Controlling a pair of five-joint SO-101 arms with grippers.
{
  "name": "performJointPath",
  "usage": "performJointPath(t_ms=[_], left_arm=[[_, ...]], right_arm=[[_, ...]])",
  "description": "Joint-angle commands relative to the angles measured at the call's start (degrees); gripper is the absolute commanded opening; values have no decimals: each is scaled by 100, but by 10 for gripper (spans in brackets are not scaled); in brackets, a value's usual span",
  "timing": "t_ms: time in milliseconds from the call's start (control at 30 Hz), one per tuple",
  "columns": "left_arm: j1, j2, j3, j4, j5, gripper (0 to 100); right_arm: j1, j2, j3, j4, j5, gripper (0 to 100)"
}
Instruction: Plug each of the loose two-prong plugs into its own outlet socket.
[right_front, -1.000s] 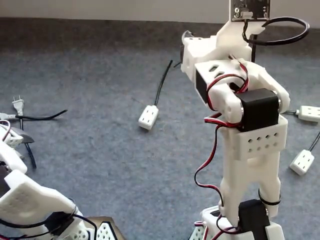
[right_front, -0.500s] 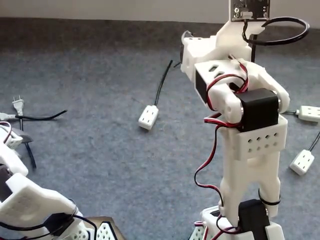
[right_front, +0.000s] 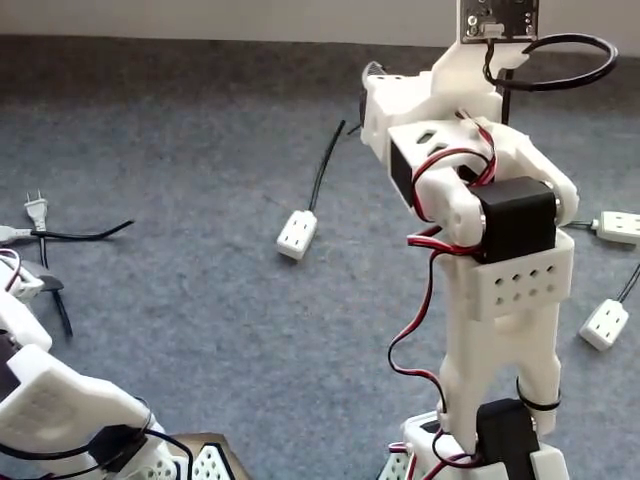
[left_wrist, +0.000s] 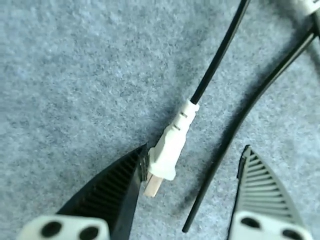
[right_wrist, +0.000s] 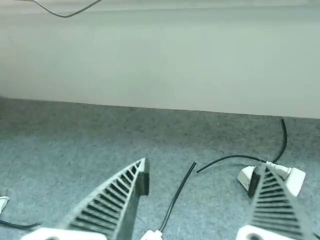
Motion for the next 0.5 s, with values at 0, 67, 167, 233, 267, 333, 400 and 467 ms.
performJointPath(t_ms=[0, 67, 167, 233, 267, 333, 400, 467], left_arm=[[-48, -154, -13, -88, -35, 295], [-48, -154, -13, -176, -35, 294], [-48, -154, 101, -484, -35, 294], [-48, -154, 198, -703, -44, 294], [-48, -154, 251, -782, -53, 294], [-48, -154, 365, -905, -185, 294], [-22, -154, 382, -897, -440, 294], [-13, -154, 374, -879, -563, 294]], right_arm=[[-48, -22, -215, 22, -62, 312], [-48, -22, -215, 22, -62, 312], [-48, -22, -215, 22, -62, 312], [-48, -22, -215, 22, -62, 312], [-48, -22, -215, 22, -62, 312], [-48, -22, -215, 22, -62, 312], [-48, -13, -215, 22, -62, 312], [-48, -13, -215, 22, -62, 312]])
